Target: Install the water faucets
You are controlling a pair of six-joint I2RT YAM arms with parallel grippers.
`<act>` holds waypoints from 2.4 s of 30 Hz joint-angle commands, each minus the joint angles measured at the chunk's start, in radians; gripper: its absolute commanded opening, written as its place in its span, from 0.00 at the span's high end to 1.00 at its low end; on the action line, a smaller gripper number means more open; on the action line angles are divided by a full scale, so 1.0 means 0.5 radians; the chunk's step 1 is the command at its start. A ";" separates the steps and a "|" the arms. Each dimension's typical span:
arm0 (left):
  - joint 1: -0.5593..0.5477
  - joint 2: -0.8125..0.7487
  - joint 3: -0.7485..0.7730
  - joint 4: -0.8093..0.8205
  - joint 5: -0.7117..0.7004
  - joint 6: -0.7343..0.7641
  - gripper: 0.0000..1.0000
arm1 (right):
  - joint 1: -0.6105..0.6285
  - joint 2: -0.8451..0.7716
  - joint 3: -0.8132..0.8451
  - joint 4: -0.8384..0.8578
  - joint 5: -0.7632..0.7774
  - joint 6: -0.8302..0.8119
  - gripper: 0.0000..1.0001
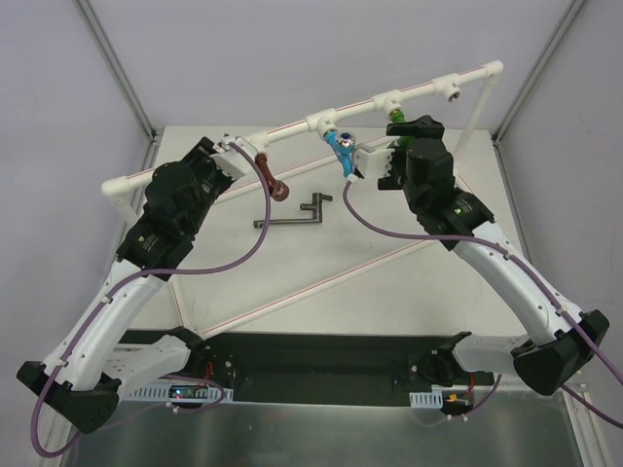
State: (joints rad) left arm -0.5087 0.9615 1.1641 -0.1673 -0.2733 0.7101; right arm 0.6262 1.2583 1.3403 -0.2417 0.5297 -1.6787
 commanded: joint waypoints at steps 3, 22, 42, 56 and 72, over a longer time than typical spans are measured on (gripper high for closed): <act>-0.013 0.034 -0.079 -0.288 0.034 -0.282 1.00 | -0.047 0.107 0.041 0.198 -0.010 0.160 0.10; -0.013 0.050 -0.079 -0.285 0.037 -0.282 1.00 | -0.439 -0.099 -0.008 0.183 -0.924 1.730 0.98; -0.013 0.056 -0.079 -0.291 0.028 -0.279 1.00 | -1.191 0.097 -0.618 1.777 -2.103 5.190 0.98; -0.013 0.059 -0.082 -0.291 0.025 -0.279 1.00 | -1.191 0.318 -0.865 2.714 -1.949 6.046 0.98; -0.013 0.056 -0.079 -0.291 0.034 -0.279 1.00 | -1.234 0.021 -0.760 2.070 -2.198 5.272 0.06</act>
State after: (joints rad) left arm -0.5110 0.9668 1.1629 -0.1688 -0.2649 0.7090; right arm 0.0391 1.3300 0.8906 0.8646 -0.6415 1.0740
